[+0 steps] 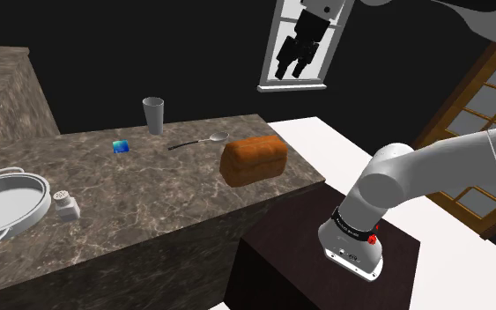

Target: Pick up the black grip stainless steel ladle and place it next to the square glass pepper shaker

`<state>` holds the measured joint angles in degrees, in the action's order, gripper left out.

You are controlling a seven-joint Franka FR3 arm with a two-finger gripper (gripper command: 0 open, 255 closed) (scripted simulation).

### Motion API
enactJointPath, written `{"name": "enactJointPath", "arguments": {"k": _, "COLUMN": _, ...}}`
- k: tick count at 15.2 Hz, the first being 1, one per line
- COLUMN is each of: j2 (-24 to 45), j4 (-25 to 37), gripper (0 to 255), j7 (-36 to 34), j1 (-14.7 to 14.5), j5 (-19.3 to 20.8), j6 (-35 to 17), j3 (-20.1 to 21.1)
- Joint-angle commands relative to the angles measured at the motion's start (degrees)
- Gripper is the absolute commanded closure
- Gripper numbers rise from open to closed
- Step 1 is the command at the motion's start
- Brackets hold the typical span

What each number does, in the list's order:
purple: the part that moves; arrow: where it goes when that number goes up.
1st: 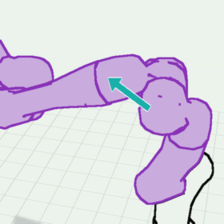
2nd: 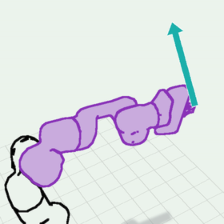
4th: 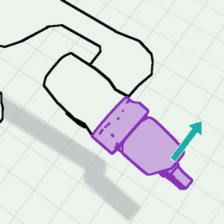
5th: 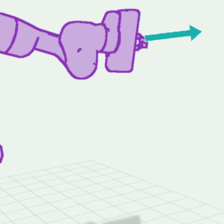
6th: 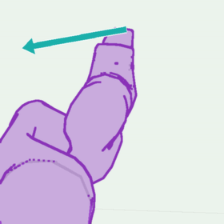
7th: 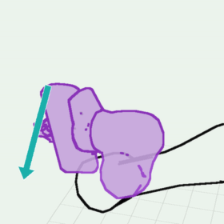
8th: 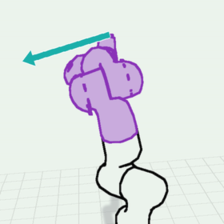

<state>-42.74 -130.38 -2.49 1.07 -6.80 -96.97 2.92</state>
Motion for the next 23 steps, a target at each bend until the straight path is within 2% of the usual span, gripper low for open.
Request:
{"name": "enactJointPath", "arguments": {"k": 1, "j2": 0.0, "j4": 0.0, "gripper": 0, "j7": 0.0, "j1": 0.0, "j5": 0.0, "j6": 0.0, "j3": 0.0}}
{"name": "enactJointPath", "arguments": {"k": 11, "j2": 18.3, "j4": 1.5, "gripper": 0, "j7": 21.8, "j1": -3.6, "j5": 2.2, "j6": -12.2, "j3": -6.6}}
{"name": "enactJointPath", "arguments": {"k": 17, "j2": 31.4, "j4": 6.5, "gripper": 0, "j7": 34.2, "j1": -5.4, "j5": 1.8, "j6": -17.5, "j3": -8.8}}
{"name": "enactJointPath", "arguments": {"k": 23, "j2": 44.9, "j4": 14.1, "gripper": 0, "j7": 45.7, "j1": -6.4, "j5": 1.0, "j6": -20.9, "j3": -9.1}}
